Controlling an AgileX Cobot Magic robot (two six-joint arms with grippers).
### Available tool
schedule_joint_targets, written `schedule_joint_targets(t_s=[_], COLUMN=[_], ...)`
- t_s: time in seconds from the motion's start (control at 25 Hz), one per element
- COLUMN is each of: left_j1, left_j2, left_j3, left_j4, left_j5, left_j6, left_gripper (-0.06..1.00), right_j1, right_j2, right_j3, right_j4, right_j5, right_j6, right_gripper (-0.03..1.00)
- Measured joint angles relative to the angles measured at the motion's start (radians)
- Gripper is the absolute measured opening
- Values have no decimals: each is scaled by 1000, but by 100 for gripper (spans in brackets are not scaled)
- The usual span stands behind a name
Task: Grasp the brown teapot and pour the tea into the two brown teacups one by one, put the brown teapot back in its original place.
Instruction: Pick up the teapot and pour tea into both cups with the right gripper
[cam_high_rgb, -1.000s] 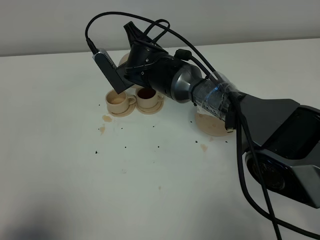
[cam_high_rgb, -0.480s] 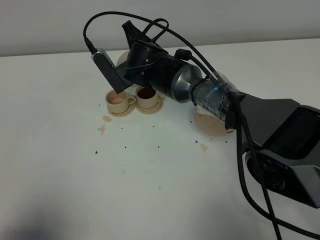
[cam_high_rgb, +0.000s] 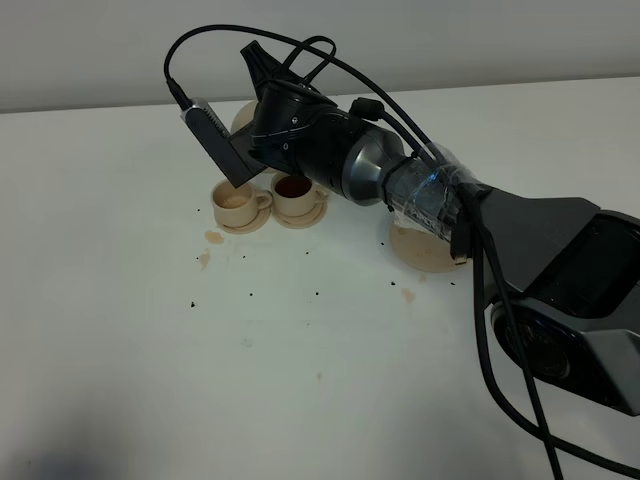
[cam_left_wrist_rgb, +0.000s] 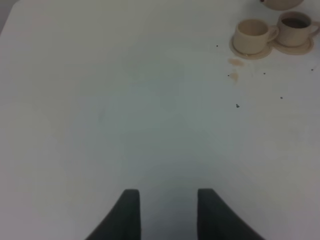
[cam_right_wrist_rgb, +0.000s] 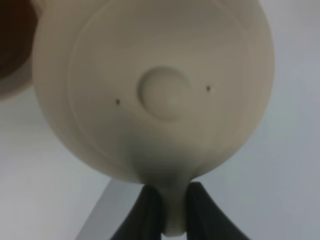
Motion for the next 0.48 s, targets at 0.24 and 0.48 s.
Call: schedule_joint_targets(t_s=[0.24,0.48], left_j1=[0,0], left_j2=[0,0], left_j3=[0,0], left_j4=[0,0], left_j5=[0,0], left_j6=[0,0], left_gripper=[33,33], right_j1=[0,0], right_j2=[0,0], right_j3=[0,0], right_j4=[-10,-12], right_j5=[-6,-6], right_j6=[-1,-1], right_gripper=[13,13])
